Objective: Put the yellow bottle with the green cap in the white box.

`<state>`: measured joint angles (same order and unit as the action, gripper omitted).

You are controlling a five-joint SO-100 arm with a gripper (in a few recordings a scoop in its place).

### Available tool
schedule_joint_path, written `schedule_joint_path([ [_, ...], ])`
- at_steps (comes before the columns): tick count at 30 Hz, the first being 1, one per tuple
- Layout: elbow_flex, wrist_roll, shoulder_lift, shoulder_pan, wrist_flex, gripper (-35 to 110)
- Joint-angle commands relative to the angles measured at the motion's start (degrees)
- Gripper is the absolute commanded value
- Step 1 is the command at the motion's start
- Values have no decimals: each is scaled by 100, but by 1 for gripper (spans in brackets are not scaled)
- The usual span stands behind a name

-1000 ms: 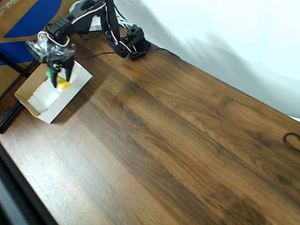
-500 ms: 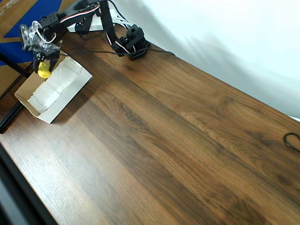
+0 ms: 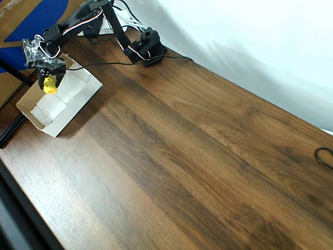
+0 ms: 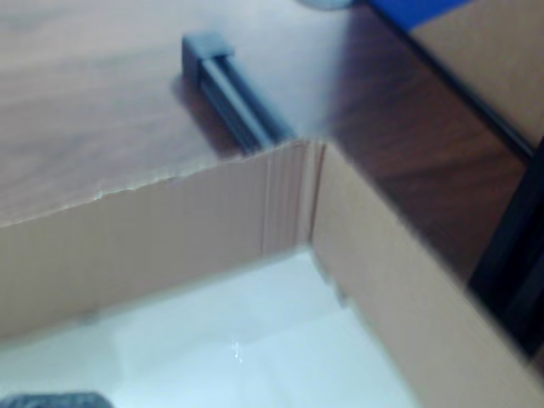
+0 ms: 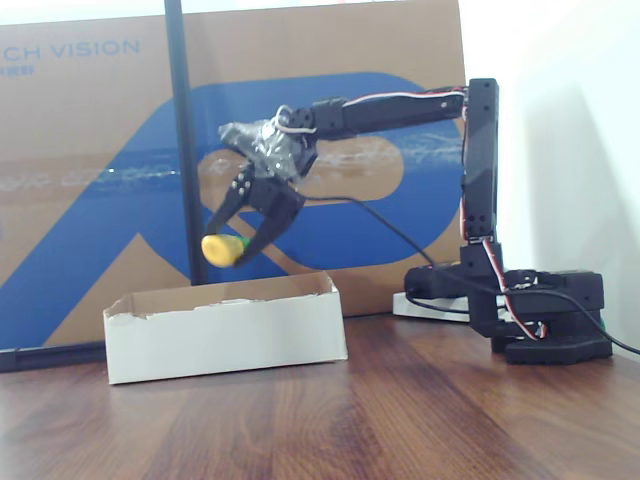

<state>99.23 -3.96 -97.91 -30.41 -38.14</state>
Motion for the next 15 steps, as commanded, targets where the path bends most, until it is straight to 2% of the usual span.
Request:
schedule_joint_path([
  [1, -70, -35, -229, -167, 35, 0],
  [4, -53, -35, -246, -211, 35, 4],
  [6, -18, 26, -272, -255, 35, 18],
  [15, 149, -62, -606, -246, 53, 19],
])
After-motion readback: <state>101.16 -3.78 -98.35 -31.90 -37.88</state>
